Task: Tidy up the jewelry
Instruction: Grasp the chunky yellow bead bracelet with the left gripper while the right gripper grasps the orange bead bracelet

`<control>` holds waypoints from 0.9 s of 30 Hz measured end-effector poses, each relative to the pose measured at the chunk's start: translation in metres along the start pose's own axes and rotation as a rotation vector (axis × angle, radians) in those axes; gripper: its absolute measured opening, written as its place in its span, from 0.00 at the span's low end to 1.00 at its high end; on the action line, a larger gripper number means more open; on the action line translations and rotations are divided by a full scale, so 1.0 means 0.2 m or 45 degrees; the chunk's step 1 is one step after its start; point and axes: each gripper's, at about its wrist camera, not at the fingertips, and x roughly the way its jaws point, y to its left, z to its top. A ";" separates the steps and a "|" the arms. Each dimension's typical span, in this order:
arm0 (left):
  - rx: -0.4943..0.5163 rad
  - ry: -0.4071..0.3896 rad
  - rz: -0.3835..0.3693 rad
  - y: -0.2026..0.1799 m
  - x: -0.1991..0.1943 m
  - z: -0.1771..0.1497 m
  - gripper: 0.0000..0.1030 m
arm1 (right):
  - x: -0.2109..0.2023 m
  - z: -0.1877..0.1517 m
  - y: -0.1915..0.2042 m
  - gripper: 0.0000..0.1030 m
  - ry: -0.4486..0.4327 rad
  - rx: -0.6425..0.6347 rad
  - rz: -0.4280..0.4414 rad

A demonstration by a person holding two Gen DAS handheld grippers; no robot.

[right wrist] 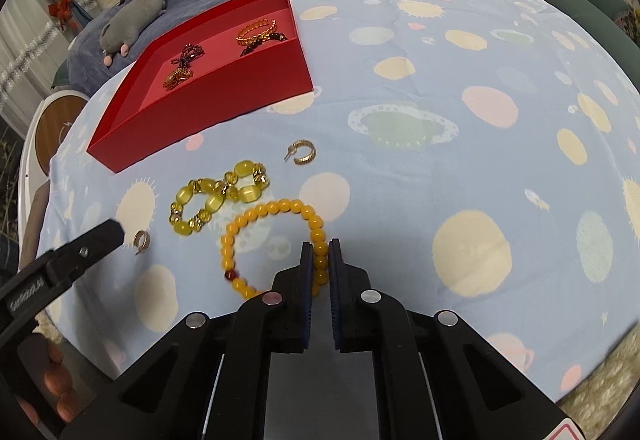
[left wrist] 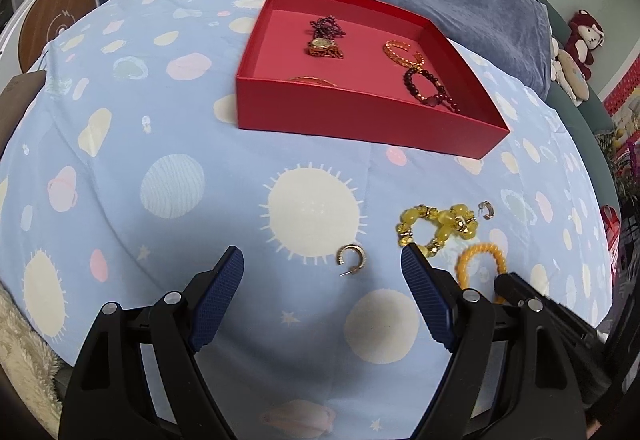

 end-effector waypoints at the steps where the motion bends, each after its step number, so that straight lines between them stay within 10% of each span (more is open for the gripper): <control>1: 0.006 0.001 -0.004 -0.02 0.01 0.00 0.75 | -0.01 -0.01 0.00 0.07 0.001 0.006 0.006; 19: 0.224 0.027 0.021 -0.28 0.21 0.07 0.55 | -0.01 -0.03 -0.03 0.07 0.004 0.025 0.045; 27: 0.254 0.015 0.035 -0.28 0.20 0.07 0.18 | -0.01 -0.03 -0.03 0.07 0.004 0.030 0.046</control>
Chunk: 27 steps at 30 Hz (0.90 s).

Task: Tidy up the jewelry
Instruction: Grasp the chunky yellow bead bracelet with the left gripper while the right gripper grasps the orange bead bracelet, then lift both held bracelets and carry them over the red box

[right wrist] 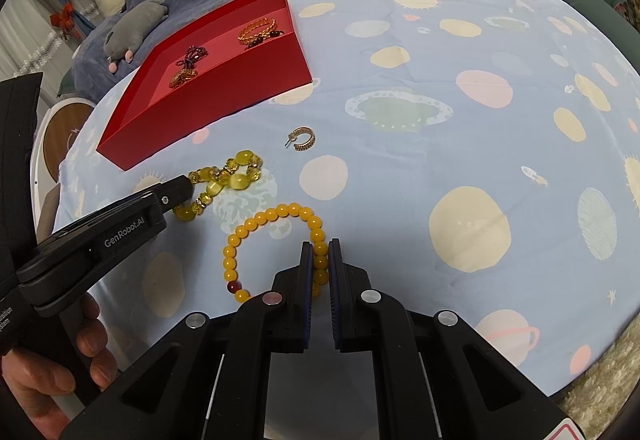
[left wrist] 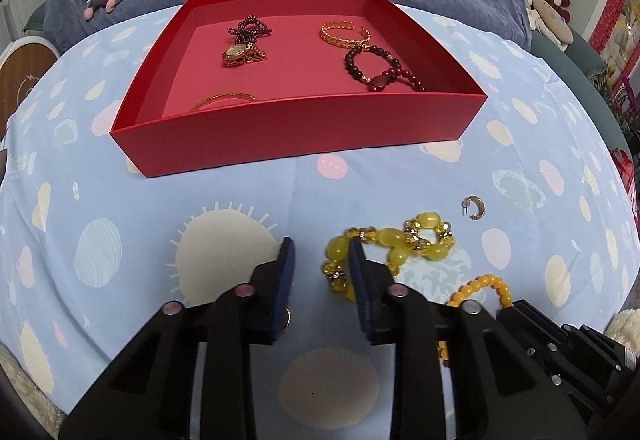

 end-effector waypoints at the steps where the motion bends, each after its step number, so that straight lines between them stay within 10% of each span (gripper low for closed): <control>1: -0.004 0.005 -0.007 0.00 0.00 0.00 0.11 | 0.00 0.00 0.00 0.07 0.000 0.002 0.000; 27: -0.137 0.008 -0.086 0.14 -0.24 -0.10 0.09 | -0.16 0.11 0.11 0.07 -0.091 0.026 0.123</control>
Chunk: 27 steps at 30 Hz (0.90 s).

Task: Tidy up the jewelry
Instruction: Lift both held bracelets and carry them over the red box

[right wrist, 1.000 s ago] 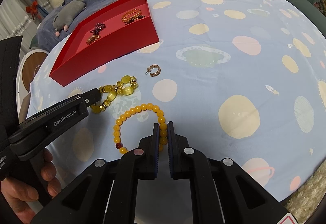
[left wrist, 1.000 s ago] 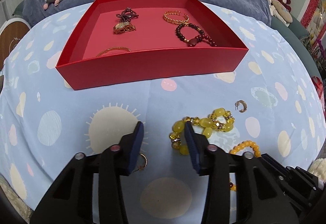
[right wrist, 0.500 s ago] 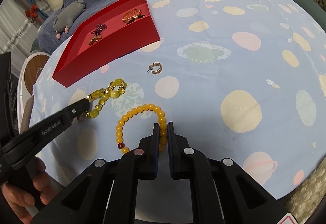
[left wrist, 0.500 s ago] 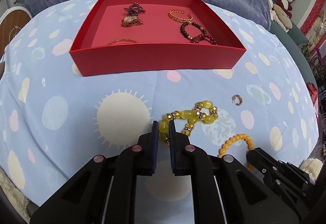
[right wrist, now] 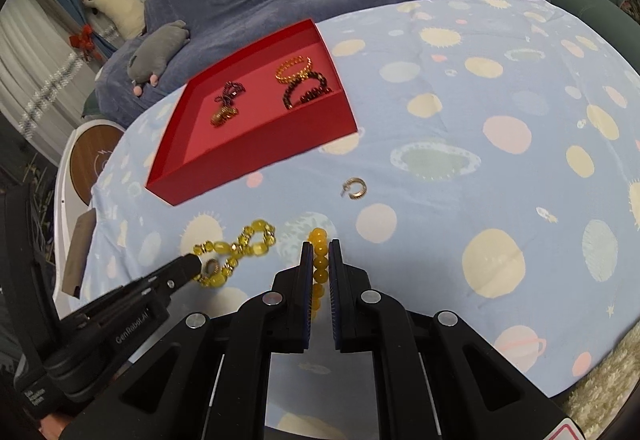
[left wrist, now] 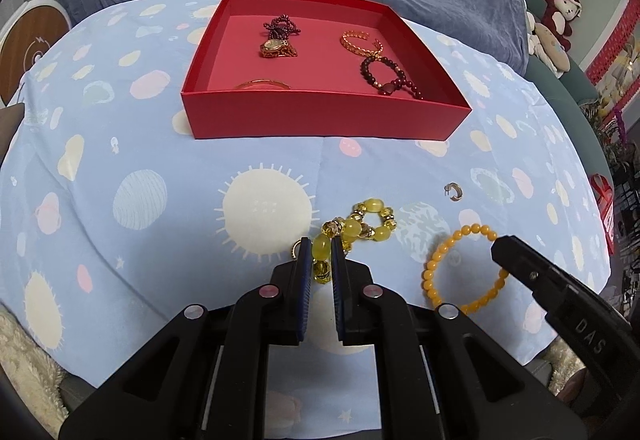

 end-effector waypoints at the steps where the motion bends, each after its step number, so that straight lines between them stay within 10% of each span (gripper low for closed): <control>1: -0.003 -0.002 -0.002 0.00 -0.01 0.00 0.09 | -0.01 0.01 0.01 0.07 -0.005 -0.001 0.004; 27: -0.018 -0.153 -0.098 0.00 -0.28 0.25 0.00 | -0.15 0.31 0.19 0.07 -0.146 -0.046 0.129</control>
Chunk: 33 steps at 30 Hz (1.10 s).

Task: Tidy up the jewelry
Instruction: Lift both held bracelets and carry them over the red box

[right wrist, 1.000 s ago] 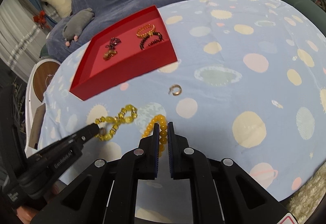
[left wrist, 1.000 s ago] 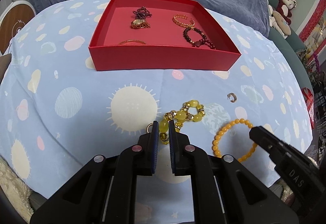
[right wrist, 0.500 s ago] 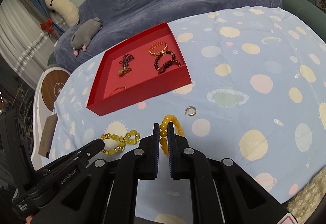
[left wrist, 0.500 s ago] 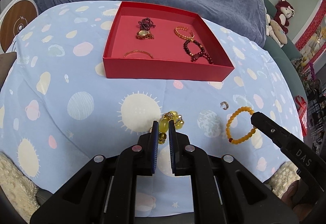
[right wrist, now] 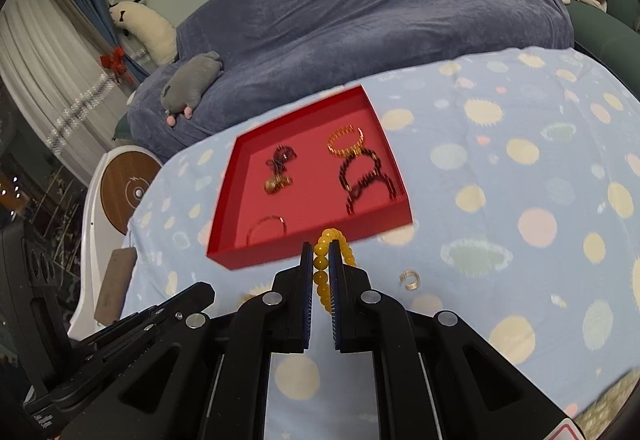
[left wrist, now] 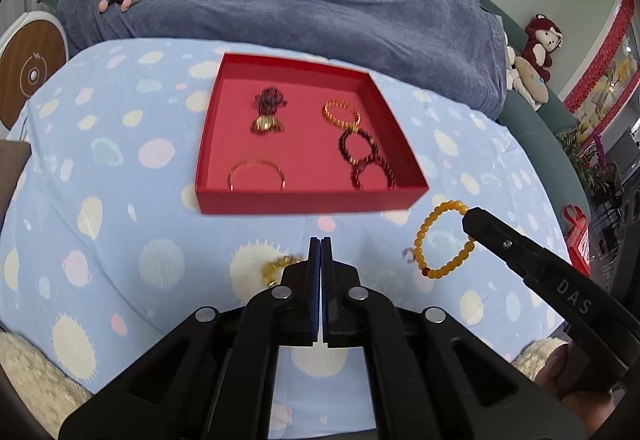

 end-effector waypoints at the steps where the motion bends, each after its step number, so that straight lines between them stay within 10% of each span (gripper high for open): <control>1: 0.004 -0.016 -0.007 0.00 -0.01 0.03 0.00 | 0.00 0.03 0.01 0.07 -0.009 -0.004 0.008; 10: -0.034 -0.063 0.007 0.07 -0.01 0.16 0.02 | 0.01 0.13 0.07 0.07 -0.052 -0.052 0.004; 13: -0.080 0.011 0.035 0.12 0.07 0.06 0.35 | 0.05 0.06 0.02 0.07 -0.010 -0.024 -0.009; 15: -0.098 0.055 0.072 0.14 0.14 -0.01 0.40 | 0.06 0.02 -0.02 0.07 0.017 0.004 -0.014; 24: -0.042 0.207 0.140 0.14 0.41 -0.18 0.40 | 0.09 -0.03 -0.07 0.07 0.048 0.032 -0.032; 33: 0.019 0.192 0.204 0.12 0.47 -0.17 0.09 | 0.13 -0.05 -0.09 0.07 0.074 0.045 -0.031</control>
